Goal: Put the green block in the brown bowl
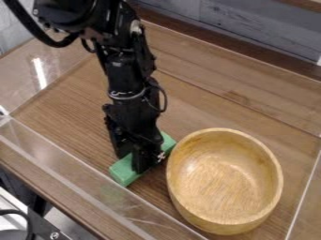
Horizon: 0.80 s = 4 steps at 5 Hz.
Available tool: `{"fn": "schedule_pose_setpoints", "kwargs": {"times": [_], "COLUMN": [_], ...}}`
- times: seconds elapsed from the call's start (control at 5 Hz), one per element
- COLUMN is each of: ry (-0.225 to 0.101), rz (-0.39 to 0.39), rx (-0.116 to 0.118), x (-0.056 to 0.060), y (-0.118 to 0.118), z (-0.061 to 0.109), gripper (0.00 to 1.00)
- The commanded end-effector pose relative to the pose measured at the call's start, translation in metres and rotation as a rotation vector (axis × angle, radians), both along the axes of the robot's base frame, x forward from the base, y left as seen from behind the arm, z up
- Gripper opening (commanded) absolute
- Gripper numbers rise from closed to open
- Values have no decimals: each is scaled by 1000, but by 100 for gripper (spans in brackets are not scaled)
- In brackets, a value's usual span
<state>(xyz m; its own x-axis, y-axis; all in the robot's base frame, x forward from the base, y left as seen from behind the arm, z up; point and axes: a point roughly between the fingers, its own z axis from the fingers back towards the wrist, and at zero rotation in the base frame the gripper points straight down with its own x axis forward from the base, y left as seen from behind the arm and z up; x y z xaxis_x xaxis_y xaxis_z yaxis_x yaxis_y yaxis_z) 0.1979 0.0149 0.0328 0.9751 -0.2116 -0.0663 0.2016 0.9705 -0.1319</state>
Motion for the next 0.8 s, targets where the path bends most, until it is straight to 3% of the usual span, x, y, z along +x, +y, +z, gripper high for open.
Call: {"fn": "schedule_pose_setpoints", "kwargs": {"times": [0.0,0.6], "ry": [-42,-48], "rz": [14,65], "rx": [3,-7], "x": [8,11], "y": [-3,-28], "z": [21,58], "gripper": [0,0]}}
